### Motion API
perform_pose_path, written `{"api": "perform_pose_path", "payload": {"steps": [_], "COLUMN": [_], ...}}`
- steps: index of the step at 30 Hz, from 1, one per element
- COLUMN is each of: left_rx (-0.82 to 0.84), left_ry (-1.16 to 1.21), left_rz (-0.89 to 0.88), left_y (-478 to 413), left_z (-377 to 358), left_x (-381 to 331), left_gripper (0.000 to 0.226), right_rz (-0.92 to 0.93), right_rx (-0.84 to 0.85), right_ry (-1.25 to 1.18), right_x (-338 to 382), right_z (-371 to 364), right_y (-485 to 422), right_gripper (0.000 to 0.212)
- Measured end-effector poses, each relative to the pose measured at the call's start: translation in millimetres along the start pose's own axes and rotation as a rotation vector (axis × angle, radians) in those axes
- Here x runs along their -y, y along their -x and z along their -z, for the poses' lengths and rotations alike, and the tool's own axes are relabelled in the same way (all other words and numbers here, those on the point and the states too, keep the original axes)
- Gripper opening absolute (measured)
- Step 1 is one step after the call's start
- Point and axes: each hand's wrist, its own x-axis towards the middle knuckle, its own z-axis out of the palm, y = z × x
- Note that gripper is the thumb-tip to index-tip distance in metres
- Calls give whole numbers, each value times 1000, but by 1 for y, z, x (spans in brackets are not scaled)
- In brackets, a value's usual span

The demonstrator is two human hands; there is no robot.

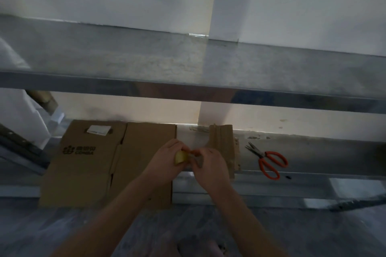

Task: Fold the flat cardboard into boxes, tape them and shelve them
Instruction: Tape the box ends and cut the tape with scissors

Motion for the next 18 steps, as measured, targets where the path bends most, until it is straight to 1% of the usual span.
{"api": "perform_pose_path", "payload": {"steps": [2, 4, 7, 11, 13, 15, 17, 18], "left_rx": [-29, -20, 40, 84, 58, 30, 37, 66], "left_ry": [14, 42, 125, 60, 20, -2, -27, -54], "left_rz": [1, 9, 74, 101, 112, 140, 134, 126], "left_y": [6, 14, 26, 34, 33, 28, 21, 18], "left_z": [3, 4, 6, 10, 14, 16, 15, 13], "left_x": [1, 4, 11, 23, 32, 41, 50, 53], "left_gripper": [21, 23, 37, 53, 59, 68, 76, 78], "right_rz": [-33, -17, 40, 75, 113, 139, 105, 63], "right_rx": [8, -5, -21, -15, -31, -57, -82, -86], "right_ry": [-68, -84, -107, -80, -61, -100, -172, -210], "right_x": [3, 6, 8, 9, 13, 16, 16, 15], "right_z": [-5, -8, -12, -18, -25, -35, -44, -48], "right_y": [1, 3, 5, 7, 14, 22, 28, 29], "right_gripper": [15, 8, 3, 3, 6, 8, 8, 8]}}
